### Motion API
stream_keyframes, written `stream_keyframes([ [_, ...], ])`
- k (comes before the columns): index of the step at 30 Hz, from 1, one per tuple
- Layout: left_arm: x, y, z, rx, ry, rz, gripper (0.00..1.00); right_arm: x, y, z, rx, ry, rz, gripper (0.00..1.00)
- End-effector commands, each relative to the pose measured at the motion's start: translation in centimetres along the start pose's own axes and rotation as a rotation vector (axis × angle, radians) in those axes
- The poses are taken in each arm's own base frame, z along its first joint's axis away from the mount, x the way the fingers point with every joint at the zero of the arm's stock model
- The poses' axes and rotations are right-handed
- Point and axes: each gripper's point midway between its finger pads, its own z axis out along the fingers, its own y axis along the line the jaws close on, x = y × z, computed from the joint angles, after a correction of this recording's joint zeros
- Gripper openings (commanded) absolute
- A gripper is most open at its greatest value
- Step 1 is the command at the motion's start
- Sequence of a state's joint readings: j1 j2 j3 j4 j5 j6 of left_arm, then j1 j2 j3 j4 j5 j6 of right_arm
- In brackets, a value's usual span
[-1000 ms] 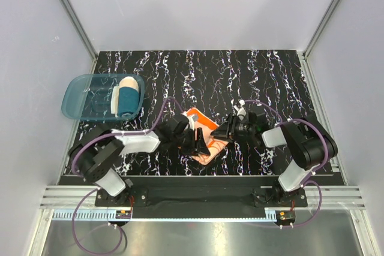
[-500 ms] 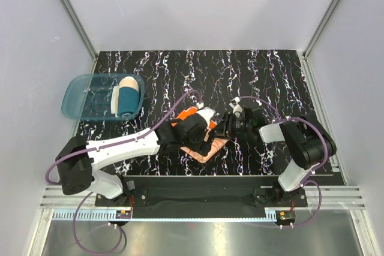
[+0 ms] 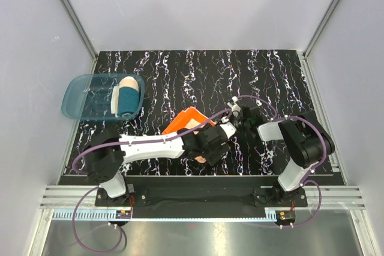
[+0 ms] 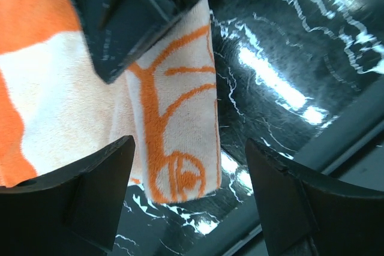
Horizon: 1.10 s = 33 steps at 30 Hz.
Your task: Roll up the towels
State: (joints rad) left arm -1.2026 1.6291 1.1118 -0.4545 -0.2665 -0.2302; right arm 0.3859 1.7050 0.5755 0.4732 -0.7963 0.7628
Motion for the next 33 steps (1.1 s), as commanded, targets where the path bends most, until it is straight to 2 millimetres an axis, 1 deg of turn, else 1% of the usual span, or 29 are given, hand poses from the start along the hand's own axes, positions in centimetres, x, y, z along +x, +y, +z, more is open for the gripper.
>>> stream_keyframes([
  [1,-1.9,-0.4,0.5,-0.002,-0.056,0.024,0.79,2.1,-3.6,0.5,0.137,0.043,0.032,0.45],
  [2,-1.3,-0.7,0.8,0.003,-0.044,0.029,0.79,2.1,-3.7,0.4,0.142,0.042,0.031,0.44],
  [4,-1.0,-1.0,1.0,0.01,-0.047,0.024,0.79,2.1,-3.8,0.4,0.149,0.043,0.027,0.44],
  [8,0.5,-1.2,1.4,0.009,-0.023,0.006,0.79,2.0,-3.9,0.5,0.155,0.047,0.028,0.44],
  [11,2.2,-1.5,1.6,0.02,-0.007,-0.01,0.79,1.8,-4.0,0.6,0.157,0.048,0.031,0.44],
  [13,2.7,-1.6,1.8,0.021,-0.004,-0.02,0.79,1.8,-4.0,0.7,0.16,0.05,0.03,0.43],
  [16,4.2,-1.9,2.3,0.011,0.02,-0.027,0.78,1.7,-4.2,0.7,0.164,0.05,0.035,0.43],
  [18,4.7,-2.0,2.6,0.004,0.025,-0.041,0.77,1.7,-4.2,0.8,0.165,0.051,0.036,0.43],
  [19,5.5,-1.9,2.8,-0.003,0.038,-0.044,0.76,1.6,-4.2,0.8,0.164,0.05,0.035,0.43],
  [20,5.8,-1.9,3.0,-0.007,0.043,-0.047,0.75,1.7,-4.2,0.8,0.165,0.053,0.035,0.43],
  [22,6.1,-1.7,3.3,-0.017,0.04,-0.061,0.72,1.7,-4.1,0.8,0.165,0.055,0.036,0.43],
  [23,6.8,-1.6,3.6,-0.024,0.051,-0.066,0.69,1.6,-4.1,0.8,0.166,0.055,0.036,0.43],
  [24,6.9,-1.5,3.8,-0.028,0.048,-0.072,0.64,1.7,-4.1,0.7,0.171,0.057,0.04,0.43],
  [25,7.1,-1.4,3.8,-0.04,0.049,-0.077,0.54,1.6,-4.0,0.7,0.168,0.055,0.034,0.43],
  [26,7.3,-1.3,3.9,-0.044,0.053,-0.079,0.48,1.5,-3.8,0.7,0.167,0.054,0.033,0.43],
  [27,7.3,-1.2,4.0,-0.05,0.053,-0.083,0.44,1.6,-3.8,0.6,0.171,0.058,0.033,0.43],
  [28,7.2,-1.1,3.9,-0.055,0.049,-0.088,0.35,1.4,-3.6,0.5,0.169,0.054,0.03,0.43],
  [30,7.0,-1.1,3.8,-0.056,0.043,-0.093,0.28,1.4,-3.5,0.4,0.174,0.055,0.031,0.43],
  [31,6.8,-1.1,3.8,-0.058,0.038,-0.104,0.2,1.3,-3.3,0.3,0.172,0.049,0.024,0.43],
  [33,6.5,-1.3,3.7,-0.039,0.031,-0.125,0.12,1.3,-3.2,0.1,0.18,0.053,0.028,0.43],
])
